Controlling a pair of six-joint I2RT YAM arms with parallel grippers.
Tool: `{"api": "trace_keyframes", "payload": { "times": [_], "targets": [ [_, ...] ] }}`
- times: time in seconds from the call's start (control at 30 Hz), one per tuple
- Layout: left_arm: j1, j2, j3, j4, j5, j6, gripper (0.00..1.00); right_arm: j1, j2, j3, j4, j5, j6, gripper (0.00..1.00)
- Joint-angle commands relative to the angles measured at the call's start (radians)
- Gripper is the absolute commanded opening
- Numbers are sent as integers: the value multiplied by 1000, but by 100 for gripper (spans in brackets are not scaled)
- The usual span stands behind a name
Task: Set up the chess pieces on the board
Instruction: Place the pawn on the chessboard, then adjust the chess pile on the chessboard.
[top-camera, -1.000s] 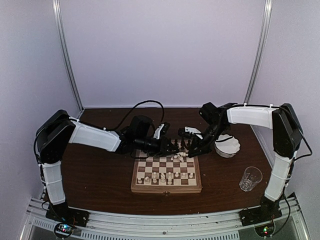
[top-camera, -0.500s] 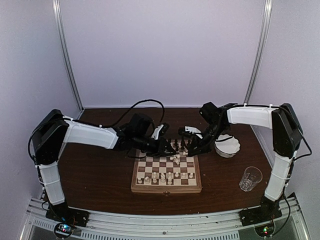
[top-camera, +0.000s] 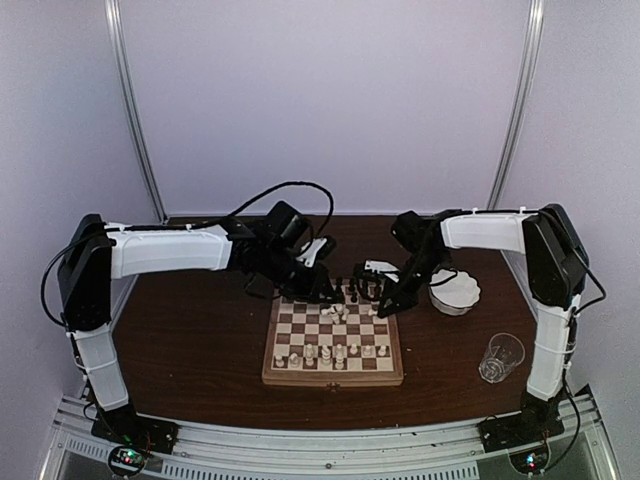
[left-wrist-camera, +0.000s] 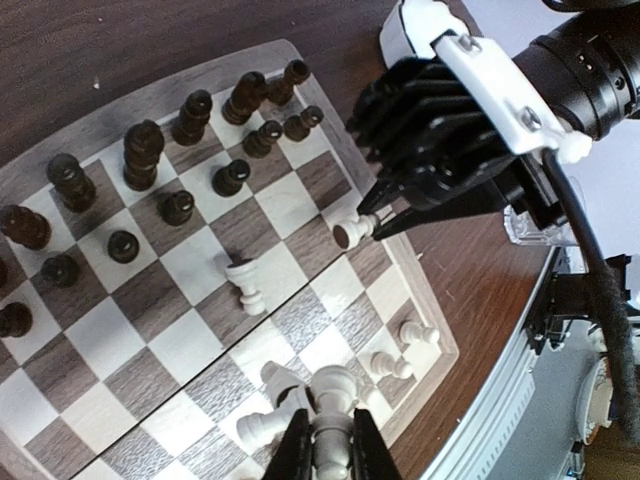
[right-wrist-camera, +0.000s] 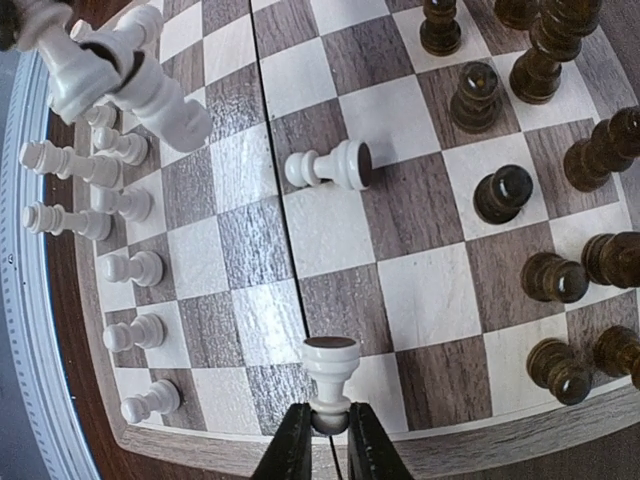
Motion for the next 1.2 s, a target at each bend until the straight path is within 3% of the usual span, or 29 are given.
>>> {"api": "trace_keyframes", "payload": {
  "times": [0.0,0.1,0.2,0.4,0.7,1.17],
  "targets": [
    [3,-4,110,-218,-69,112,6,8,39,52,-32,32,24,17],
    [3,-13,107,-220,-77,103,6,11,15,57,-30,5,33,31],
    [2,-26,85,-182,-64,66,6,11,-39,53,-33,-41,15,37],
    [24,-113,-61,92,-24,-106,6,18,-117,72,-43,-171,51,43],
    [40,-188,-273,548,1,-410,4,81,-112,102,21,-187,141,50],
    [45,-180,-420,952,39,-713,4,132,-130,31,285,-202,319,55]
  ]
}}
